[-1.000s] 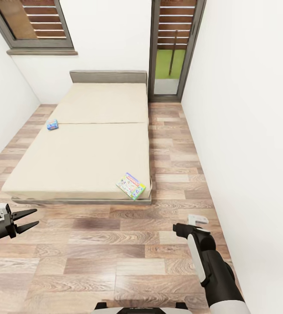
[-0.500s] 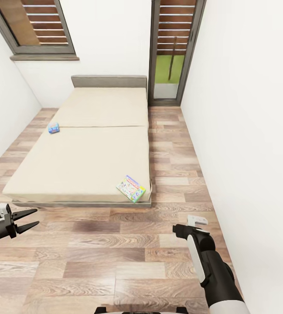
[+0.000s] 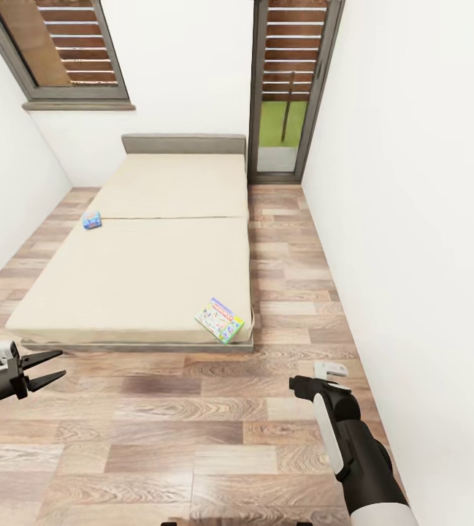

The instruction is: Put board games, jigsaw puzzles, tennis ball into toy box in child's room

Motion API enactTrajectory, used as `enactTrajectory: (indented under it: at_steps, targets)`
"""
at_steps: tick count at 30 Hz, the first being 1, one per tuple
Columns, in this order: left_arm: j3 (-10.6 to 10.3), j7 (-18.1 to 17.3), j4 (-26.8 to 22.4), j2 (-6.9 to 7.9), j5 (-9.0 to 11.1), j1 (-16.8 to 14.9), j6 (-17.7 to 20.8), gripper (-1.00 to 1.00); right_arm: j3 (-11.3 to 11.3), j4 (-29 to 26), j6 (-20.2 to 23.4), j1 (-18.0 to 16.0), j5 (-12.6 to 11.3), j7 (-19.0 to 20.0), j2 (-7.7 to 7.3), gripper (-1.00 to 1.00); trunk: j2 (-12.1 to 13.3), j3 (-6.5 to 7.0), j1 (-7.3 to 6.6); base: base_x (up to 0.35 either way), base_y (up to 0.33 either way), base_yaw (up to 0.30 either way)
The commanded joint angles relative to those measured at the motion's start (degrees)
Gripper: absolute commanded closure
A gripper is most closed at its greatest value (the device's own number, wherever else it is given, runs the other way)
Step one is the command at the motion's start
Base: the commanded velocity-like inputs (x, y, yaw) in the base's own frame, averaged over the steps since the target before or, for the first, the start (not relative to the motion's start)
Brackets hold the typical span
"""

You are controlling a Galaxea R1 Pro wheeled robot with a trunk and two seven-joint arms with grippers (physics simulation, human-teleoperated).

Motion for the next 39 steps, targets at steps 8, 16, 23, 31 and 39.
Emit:
enactTrajectory:
  at_steps: [8,16,23,31,39]
  targets:
    - [-0.2,-0.2,0.0,0.02,0.1,0.0,0.6,-1.00,-0.1,0.0,0.2,0.0,-0.3,-0.3,0.04,-1.00,-0.1,0.66,0.04,0.000,0.000,0.000]
    - [-0.2,-0.2,0.0,0.02,0.0,0.0,0.5,-1.00,-0.1,0.0,0.2,0.0,-0.3,-0.3,0.04,-1.00,-0.1,1.41,0.04,0.000,0.000,0.000]
    - [-0.2,-0.2,0.0,0.02,0.0,0.0,0.6,-1.00,-0.1,0.0,0.2,0.0,-0.3,-0.3,0.04,-1.00,-0.1,2.06,0.04,0.000,0.000,0.000]
    - [-0.3,-0.2,0.0,-0.10,0.0,0.0,0.6,-1.00,-0.1,0.0,0.2,0.0,-0.3,-0.3,0.04,-1.00,-0.1,2.80,0.04,0.000,0.000,0.000]
    - [-0.3,-0.2,0.0,-0.15,0.0,0.0,0.6,-1.00,0.0,0.2,0.2,0.0,-0.3,-0.3,0.04,-1.00,-0.1,3.55,0.04,0.000,0.000,0.000]
